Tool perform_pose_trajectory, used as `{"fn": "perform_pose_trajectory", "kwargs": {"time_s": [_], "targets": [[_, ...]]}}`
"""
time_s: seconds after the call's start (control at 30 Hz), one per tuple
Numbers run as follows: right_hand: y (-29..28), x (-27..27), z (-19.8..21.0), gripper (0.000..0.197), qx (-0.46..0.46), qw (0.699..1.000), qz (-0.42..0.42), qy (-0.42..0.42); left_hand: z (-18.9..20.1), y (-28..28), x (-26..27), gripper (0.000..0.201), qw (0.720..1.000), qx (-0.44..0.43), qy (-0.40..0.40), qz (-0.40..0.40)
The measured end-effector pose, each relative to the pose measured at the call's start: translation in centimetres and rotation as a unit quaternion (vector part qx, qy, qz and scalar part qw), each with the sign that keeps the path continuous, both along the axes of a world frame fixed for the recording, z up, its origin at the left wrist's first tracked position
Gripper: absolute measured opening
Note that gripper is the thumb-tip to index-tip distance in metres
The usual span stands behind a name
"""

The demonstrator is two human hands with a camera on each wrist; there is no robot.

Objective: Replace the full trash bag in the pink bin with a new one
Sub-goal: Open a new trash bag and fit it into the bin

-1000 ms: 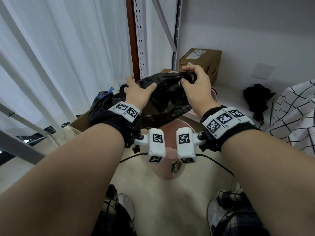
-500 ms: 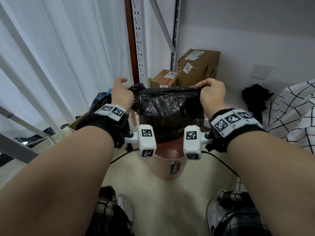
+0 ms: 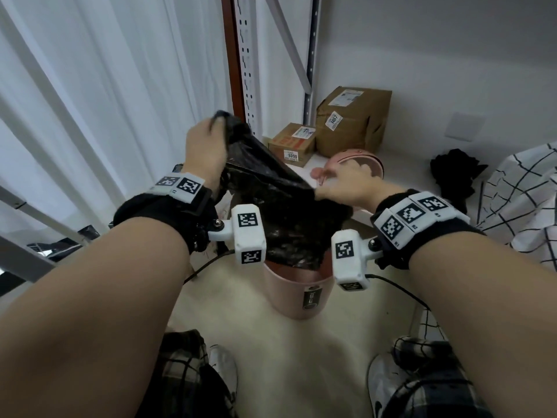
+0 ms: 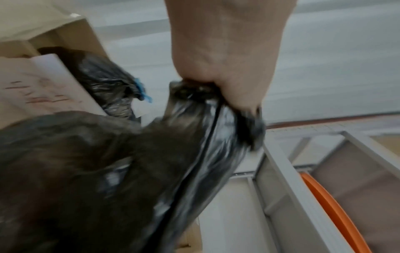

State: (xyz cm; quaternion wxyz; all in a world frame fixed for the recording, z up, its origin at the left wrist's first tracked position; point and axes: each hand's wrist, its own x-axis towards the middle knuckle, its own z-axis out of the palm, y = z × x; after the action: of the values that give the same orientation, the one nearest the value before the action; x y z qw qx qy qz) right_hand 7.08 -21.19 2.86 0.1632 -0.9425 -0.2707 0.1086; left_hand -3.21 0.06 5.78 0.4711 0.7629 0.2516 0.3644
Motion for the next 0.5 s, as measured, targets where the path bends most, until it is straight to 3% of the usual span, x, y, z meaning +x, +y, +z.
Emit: {"fn": "perform_pose_trajectory", "kwargs": {"time_s": [0.03,0.1,0.17,0.23,0.3,0.4,0.43,0.5], "targets": [[0.3,-0.7,0.7,0.073,0.105,0.993,0.020,0.045,0.5,-0.7,0.0,0.031,0.997,0.004,0.019,-0.069],[1.3,-1.7,1.9,0.092,0.306,0.941,0.082,0.122,1.6,-2.6,-0.3,0.021,0.979,-0.011,0.072,-0.192],[2.3,-2.2,2.3,0.103,0.367,0.903,0.145,0.173,2.5,-3.8,-0.5,0.023,0.950,-0.053,0.103,-0.289],[2.9,-2.6,2.3,0.106,0.366,0.893,0.177,0.193,2.8,-4.3,-0.6,0.028,0.933,-0.043,0.123,-0.336],[3.0,-2.5,1.7,0.087,0.354,0.914,0.157,0.124,3.0,-4.2,-0.7,0.025,0.923,-0.003,0.153,-0.354],[2.4,-1.7,1.2,0.021,0.299,0.952,0.062,-0.028,2.7,-3.1,-0.7,0.025,0.907,0.201,0.208,-0.306],[2.0,-1.4,1.2,0.009,0.263,0.962,0.029,-0.067,2.5,-2.6,-0.6,0.022,0.903,0.270,0.214,-0.258],[1.0,-1.0,1.4,0.004,0.195,0.973,-0.010,-0.122,2.0,-1.8,-0.9,0.014,0.907,0.315,0.218,-0.177]]}}
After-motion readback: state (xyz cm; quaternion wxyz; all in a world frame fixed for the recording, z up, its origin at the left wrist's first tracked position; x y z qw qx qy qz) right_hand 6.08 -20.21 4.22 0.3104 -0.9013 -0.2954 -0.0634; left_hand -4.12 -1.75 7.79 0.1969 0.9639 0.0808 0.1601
